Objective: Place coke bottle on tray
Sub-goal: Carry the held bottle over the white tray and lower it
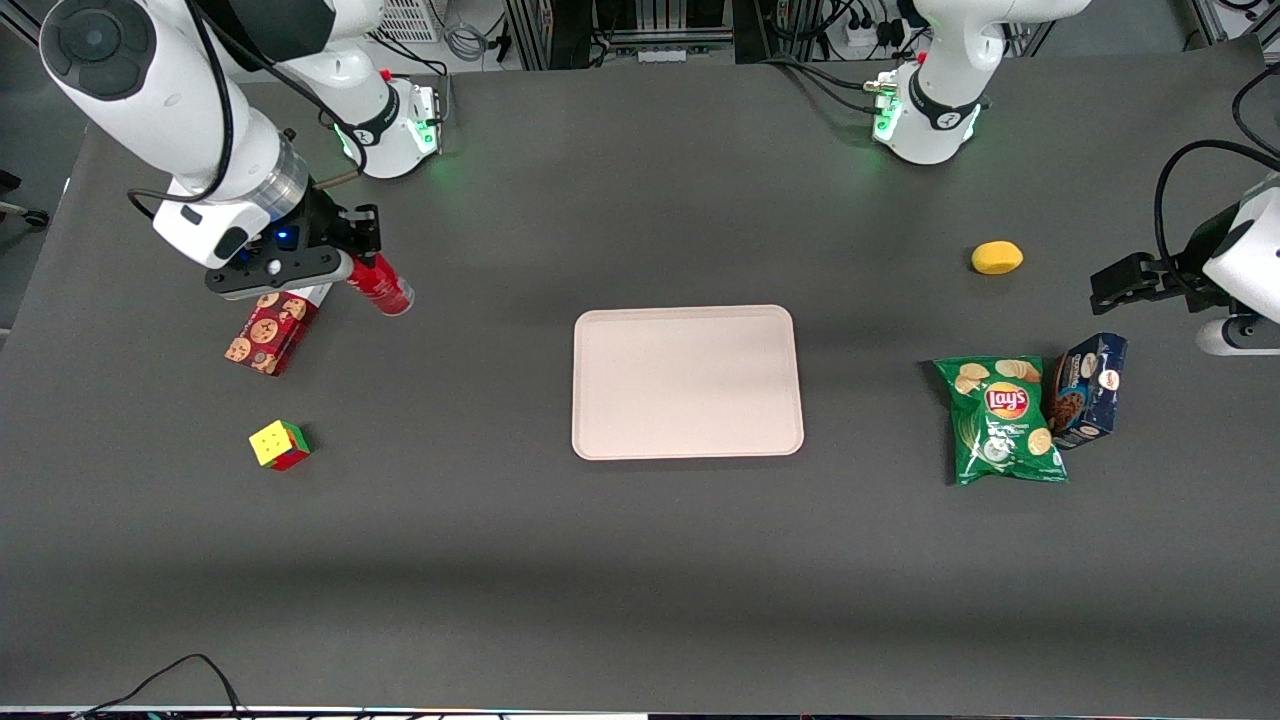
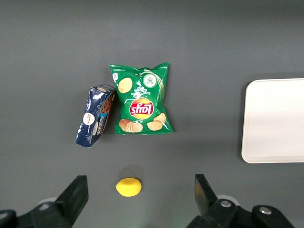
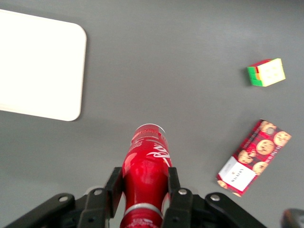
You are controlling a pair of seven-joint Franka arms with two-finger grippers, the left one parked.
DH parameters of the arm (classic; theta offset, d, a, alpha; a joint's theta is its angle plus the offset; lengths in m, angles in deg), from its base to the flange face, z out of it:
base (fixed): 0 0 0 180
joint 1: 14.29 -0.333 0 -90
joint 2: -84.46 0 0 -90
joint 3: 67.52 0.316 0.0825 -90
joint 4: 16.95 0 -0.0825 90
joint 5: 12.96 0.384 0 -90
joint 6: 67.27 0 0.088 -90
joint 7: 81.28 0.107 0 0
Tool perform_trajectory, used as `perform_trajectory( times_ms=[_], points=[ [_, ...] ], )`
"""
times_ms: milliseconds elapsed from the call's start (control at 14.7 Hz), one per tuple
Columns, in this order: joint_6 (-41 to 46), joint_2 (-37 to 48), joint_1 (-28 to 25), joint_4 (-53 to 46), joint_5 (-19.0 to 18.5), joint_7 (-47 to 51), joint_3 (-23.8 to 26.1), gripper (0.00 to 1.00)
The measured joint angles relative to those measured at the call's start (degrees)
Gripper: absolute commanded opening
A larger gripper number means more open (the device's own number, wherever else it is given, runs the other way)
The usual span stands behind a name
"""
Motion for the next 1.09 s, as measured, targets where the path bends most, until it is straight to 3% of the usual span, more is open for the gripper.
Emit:
perform_trajectory(
  times_ms=[205, 545, 818, 1091],
  points=[
    [-0.10, -0.93, -5.75, -1.16, 1.62, 6.92, -0.92, 0.00],
    [-2.27, -5.76, -17.44, -6.69, 3.93, 27.38, -2.25, 0.00],
    [-11.18, -13.62, -19.39, -8.71, 3.62, 34.03, 1.42, 0.00],
    [-17.82, -22.82, -19.37, -8.78, -1.44, 34.11, 3.25, 0.00]
  ],
)
